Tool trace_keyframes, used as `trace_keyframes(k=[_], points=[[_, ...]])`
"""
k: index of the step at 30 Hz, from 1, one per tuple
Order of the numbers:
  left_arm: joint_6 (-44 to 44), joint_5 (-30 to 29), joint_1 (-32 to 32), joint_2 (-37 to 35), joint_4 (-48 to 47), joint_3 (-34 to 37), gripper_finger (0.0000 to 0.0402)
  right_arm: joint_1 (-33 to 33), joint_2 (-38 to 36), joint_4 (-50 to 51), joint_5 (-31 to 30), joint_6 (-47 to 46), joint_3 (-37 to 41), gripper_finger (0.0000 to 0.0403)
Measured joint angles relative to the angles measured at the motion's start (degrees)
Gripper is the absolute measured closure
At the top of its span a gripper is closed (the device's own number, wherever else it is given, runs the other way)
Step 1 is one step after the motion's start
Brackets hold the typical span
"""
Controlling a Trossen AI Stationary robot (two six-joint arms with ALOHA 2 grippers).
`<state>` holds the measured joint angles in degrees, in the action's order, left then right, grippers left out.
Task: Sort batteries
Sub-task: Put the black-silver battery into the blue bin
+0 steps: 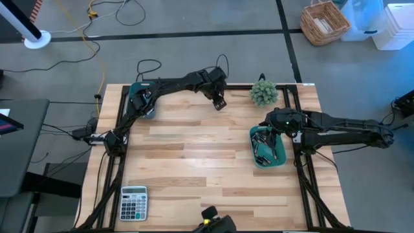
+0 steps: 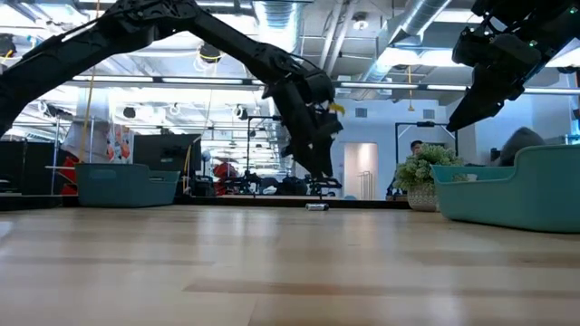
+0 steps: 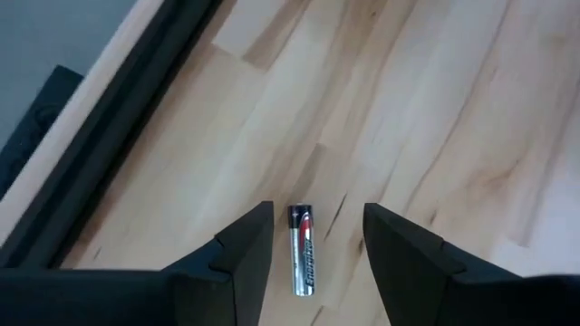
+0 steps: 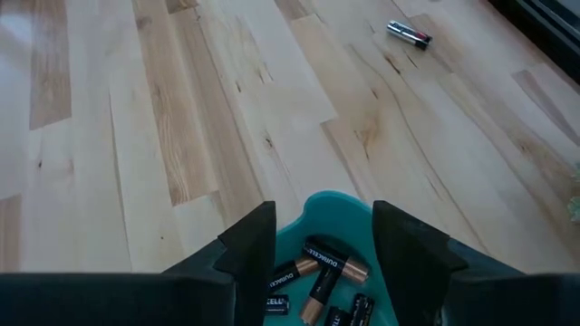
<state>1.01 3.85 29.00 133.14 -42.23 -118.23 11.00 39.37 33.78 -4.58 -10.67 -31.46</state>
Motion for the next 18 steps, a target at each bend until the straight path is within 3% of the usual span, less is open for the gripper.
trace_keyframes(k=[4, 18], points=[[-0.82, 3.9, 1.41, 0.04, -1.37, -1.22, 0.0234, 0.0, 0.0, 0.0, 0.0, 0.02, 0.0, 0.0207], [-0.17, 5.36, 1.68, 0.11, 2.9, -1.73, 0.0234, 0.0, -0.02, -0.02, 0.0, 0.15, 0.0, 0.0207]])
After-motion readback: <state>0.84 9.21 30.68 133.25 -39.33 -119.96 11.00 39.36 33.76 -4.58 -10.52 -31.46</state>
